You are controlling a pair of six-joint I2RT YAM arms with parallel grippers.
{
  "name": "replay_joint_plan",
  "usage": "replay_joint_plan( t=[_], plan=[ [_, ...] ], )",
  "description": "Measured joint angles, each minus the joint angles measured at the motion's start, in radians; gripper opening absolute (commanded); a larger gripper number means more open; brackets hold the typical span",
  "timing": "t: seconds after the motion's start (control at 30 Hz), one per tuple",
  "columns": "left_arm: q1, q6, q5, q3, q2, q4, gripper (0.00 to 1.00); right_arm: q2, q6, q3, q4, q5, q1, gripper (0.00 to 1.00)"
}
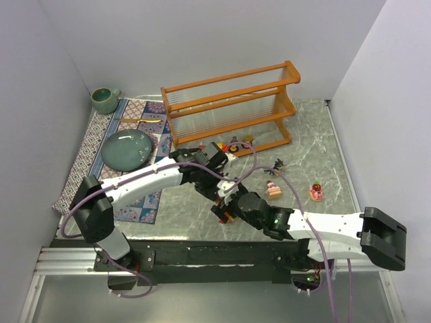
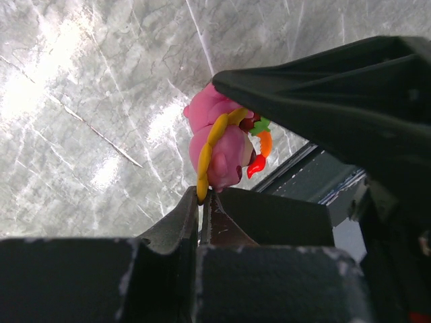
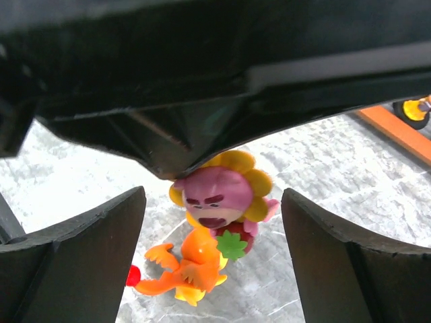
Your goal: Place and organize the plastic toys onto the shelf
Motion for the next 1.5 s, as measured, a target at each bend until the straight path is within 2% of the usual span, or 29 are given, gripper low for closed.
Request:
replay_joint_plan(
  t=[0.17, 0.33, 0.5, 0.6, 0.63, 0.73, 0.77, 0.8, 0.87, 0.9, 1.1, 1.27, 1.4, 1.5],
  plan=[
    [0.0, 0.0, 0.002, 0.0, -0.007, -0.007, 0.01, 0.042, -0.018, 0.019, -0.006, 0.015, 0.014, 0.79],
    [0.0, 0.002, 0.003, 0.0, -0.007, -0.011, 0.01, 0.06, -0.028, 0.031, -0.007, 0.043, 0.026, 0.77],
    [-0.002, 0.012, 0.004, 0.0, -0.007, -0.012, 0.01, 0.061, -0.037, 0.031, -0.005, 0.066, 0.035, 0.65],
    [-0.003, 0.018, 0.003, 0.0, -0.007, -0.013, 0.03, 0.062, -0.044, 0.031, -0.002, 0.074, 0.039, 0.54],
    [-0.003, 0.018, 0.002, 0.0, -0.007, -0.014, 0.04, 0.064, -0.043, 0.031, 0.0, 0.075, 0.039, 0.44],
    [-0.003, 0.018, -0.004, 0.0, -0.007, -0.014, 0.08, 0.07, -0.045, 0.031, 0.009, 0.079, 0.04, 0.25],
    [-0.003, 0.018, -0.006, 0.0, -0.008, -0.014, 0.1, 0.072, -0.045, 0.031, 0.011, 0.081, 0.041, 0.23],
    [-0.003, 0.018, -0.008, 0.0, -0.01, -0.014, 0.2, 0.073, -0.044, 0.031, 0.014, 0.084, 0.041, 0.22],
    [-0.003, 0.022, -0.015, 0.0, -0.016, -0.014, 0.28, 0.075, -0.044, 0.031, 0.026, 0.09, 0.042, 0.18],
    [-0.002, 0.018, -0.016, 0.0, -0.022, -0.011, 0.38, 0.077, -0.043, 0.031, 0.026, 0.091, 0.042, 0.17],
    [0.037, 0.013, -0.033, 0.0, -0.086, 0.011, 0.72, 0.092, -0.03, 0.031, 0.052, 0.094, 0.044, 0.1],
    [0.103, -0.003, -0.096, -0.002, -0.192, 0.039, 0.86, 0.098, -0.002, 0.032, 0.093, 0.087, 0.029, 0.06],
    [0.146, -0.017, -0.16, -0.034, -0.348, 0.117, 0.97, 0.097, 0.042, 0.023, 0.086, 0.044, -0.046, 0.05],
    [0.183, -0.031, -0.24, -0.111, -0.5, 0.201, 0.99, 0.066, 0.08, 0.008, 0.089, 0.001, -0.117, 0.05]
  ],
)
